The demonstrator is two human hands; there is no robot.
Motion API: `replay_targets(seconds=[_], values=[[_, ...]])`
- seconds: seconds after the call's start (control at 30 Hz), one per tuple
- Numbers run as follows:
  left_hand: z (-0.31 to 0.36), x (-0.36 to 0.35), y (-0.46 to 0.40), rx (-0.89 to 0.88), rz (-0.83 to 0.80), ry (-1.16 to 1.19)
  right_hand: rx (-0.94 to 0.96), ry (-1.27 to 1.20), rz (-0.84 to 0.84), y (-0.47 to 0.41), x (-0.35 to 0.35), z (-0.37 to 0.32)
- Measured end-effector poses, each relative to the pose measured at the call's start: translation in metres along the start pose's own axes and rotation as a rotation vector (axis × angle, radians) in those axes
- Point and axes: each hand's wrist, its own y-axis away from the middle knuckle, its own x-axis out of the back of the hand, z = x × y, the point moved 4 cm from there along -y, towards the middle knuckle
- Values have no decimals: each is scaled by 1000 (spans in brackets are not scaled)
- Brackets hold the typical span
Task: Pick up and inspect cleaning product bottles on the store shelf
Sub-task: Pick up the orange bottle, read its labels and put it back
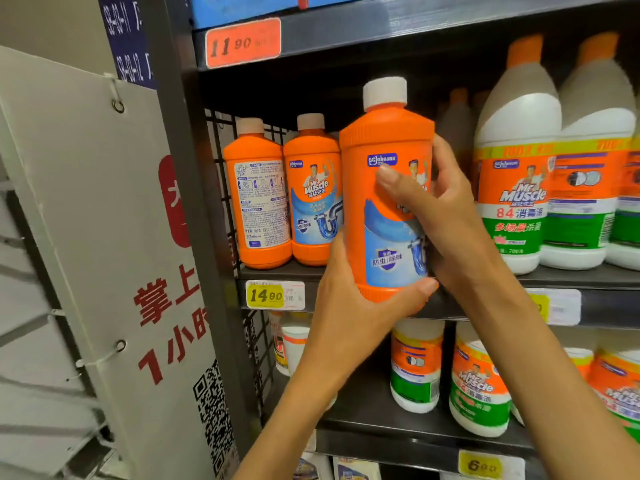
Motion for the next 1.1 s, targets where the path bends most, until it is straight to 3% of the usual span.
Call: replay_targets(seconds=[0.17,0.37,0.5,0.67,0.73,0.83,1.0,1.1], values=[[5,3,20,84,-145,248,-97,-71,-108,16,0,-14],[-6,-6,47,295,-420,574,-489,-353,-256,22,1,8],[-17,-15,56,384,-374,584,-499,-364,-229,30,10,20],[-9,-14,58,282,-260,238,-243,-55,-91,37,24,4],[-7,-20,62,276,-142,191,-238,9,-54,40,26,0],[-8,-30,71,322,-109,275,-328,-36,-149,41,34,-8],[-14,-50,89,531,-346,737,-533,-321,-239,49,46,-5],[-18,-62,91,536,-383,827,-555,-382,-254,55,47,-2]])
